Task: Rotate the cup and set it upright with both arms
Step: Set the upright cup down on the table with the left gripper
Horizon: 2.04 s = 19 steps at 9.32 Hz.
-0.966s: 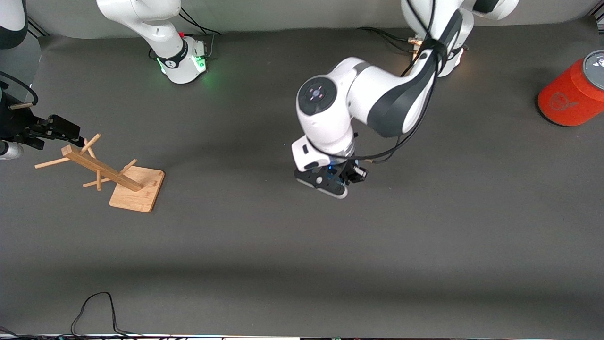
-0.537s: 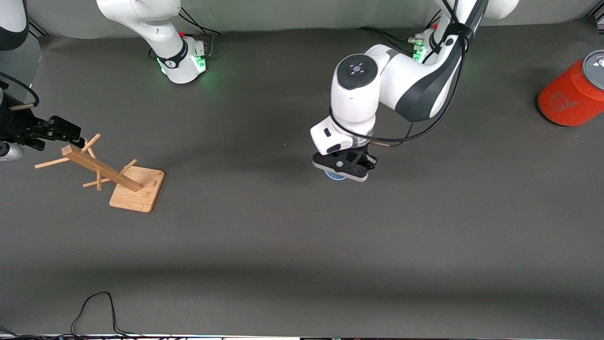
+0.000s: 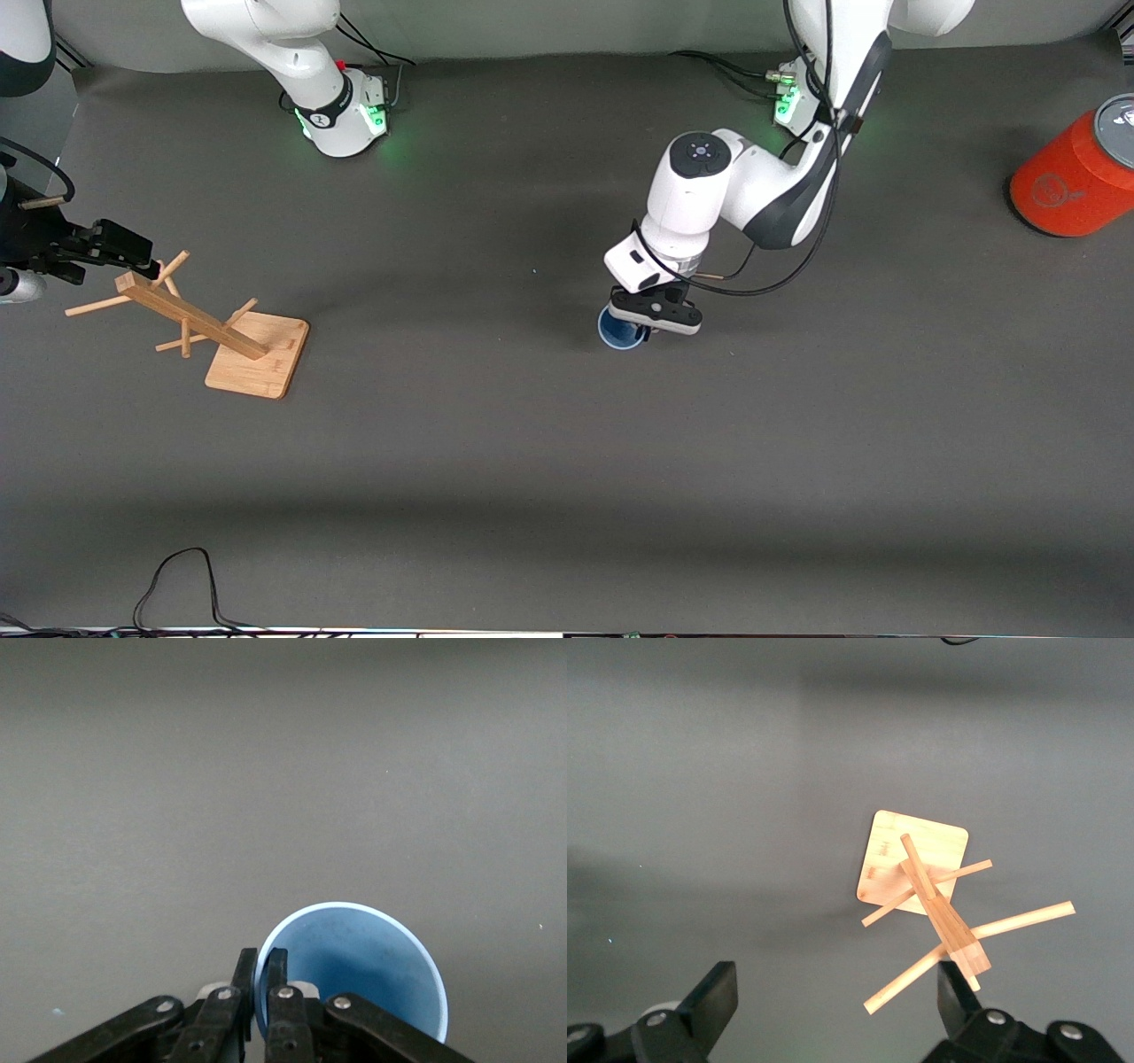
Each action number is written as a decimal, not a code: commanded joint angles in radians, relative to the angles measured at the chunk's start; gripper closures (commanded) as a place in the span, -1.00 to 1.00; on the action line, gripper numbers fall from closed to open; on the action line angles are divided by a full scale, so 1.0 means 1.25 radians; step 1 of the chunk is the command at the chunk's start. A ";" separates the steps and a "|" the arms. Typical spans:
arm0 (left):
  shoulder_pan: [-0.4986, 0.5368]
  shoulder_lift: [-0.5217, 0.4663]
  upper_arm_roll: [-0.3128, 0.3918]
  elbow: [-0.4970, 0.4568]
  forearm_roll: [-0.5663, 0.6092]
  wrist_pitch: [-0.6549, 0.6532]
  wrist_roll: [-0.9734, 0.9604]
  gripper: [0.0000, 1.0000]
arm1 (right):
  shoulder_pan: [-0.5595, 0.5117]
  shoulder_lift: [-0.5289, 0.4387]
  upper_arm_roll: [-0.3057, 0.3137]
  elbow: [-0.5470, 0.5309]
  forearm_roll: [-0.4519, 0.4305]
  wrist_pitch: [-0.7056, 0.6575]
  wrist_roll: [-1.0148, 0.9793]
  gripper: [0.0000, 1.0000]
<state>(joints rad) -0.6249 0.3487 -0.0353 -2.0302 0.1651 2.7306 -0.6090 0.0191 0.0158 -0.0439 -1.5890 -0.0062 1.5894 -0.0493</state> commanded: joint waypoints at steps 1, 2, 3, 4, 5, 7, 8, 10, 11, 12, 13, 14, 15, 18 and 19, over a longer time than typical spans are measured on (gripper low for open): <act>-0.007 0.026 0.017 -0.054 0.016 0.145 -0.053 1.00 | 0.003 -0.004 -0.002 -0.010 0.010 0.013 -0.007 -1.00; -0.014 0.045 0.032 -0.069 0.018 0.208 -0.053 1.00 | 0.003 -0.004 -0.002 -0.009 0.010 0.013 -0.007 -1.00; -0.022 0.067 0.038 -0.079 0.022 0.251 -0.052 1.00 | 0.003 -0.003 -0.002 -0.010 0.010 0.015 -0.007 -1.00; -0.044 0.077 0.072 -0.083 0.058 0.261 -0.052 1.00 | 0.003 0.000 -0.002 -0.009 0.010 0.017 -0.007 -1.00; -0.074 0.088 0.102 -0.083 0.063 0.264 -0.053 1.00 | 0.003 0.001 -0.002 -0.009 0.010 0.018 -0.007 -1.00; -0.114 0.110 0.150 -0.089 0.064 0.311 -0.053 1.00 | 0.003 0.001 -0.002 -0.010 0.010 0.020 -0.007 -1.00; -0.114 0.110 0.150 -0.089 0.064 0.313 -0.053 1.00 | 0.003 0.001 -0.002 -0.010 0.010 0.020 -0.007 -1.00; -0.112 0.106 0.150 -0.089 0.065 0.308 -0.052 -0.99 | 0.003 0.001 -0.002 -0.010 0.010 0.020 -0.007 -1.00; -0.112 0.103 0.150 -0.089 0.064 0.305 -0.053 -1.00 | 0.003 0.001 -0.002 -0.010 0.010 0.020 -0.007 -1.00; -0.112 0.100 0.149 -0.089 0.064 0.302 -0.054 -1.00 | 0.003 0.002 -0.002 -0.009 0.010 0.020 -0.007 -1.00; -0.112 0.098 0.149 -0.088 0.064 0.299 -0.055 -1.00 | 0.003 0.002 -0.002 -0.010 0.010 0.020 -0.007 -1.00; -0.112 0.092 0.149 -0.087 0.062 0.281 -0.056 -1.00 | 0.003 0.002 -0.002 -0.009 0.010 0.021 -0.007 -1.00; -0.114 0.079 0.146 -0.082 0.057 0.249 -0.059 -1.00 | 0.003 0.002 -0.002 -0.010 0.010 0.023 -0.007 -1.00; -0.116 0.045 0.142 -0.069 0.054 0.173 -0.092 -1.00 | 0.003 0.003 -0.002 -0.010 0.010 0.024 -0.007 -1.00; -0.117 0.027 0.131 -0.035 0.051 0.079 -0.104 -1.00 | 0.003 0.005 -0.002 -0.010 0.010 0.024 -0.007 -1.00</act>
<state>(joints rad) -0.7536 0.4280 0.1294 -2.1070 0.2249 2.9494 -0.7015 0.0191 0.0228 -0.0438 -1.5974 -0.0061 1.6079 -0.0493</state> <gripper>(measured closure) 0.000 0.000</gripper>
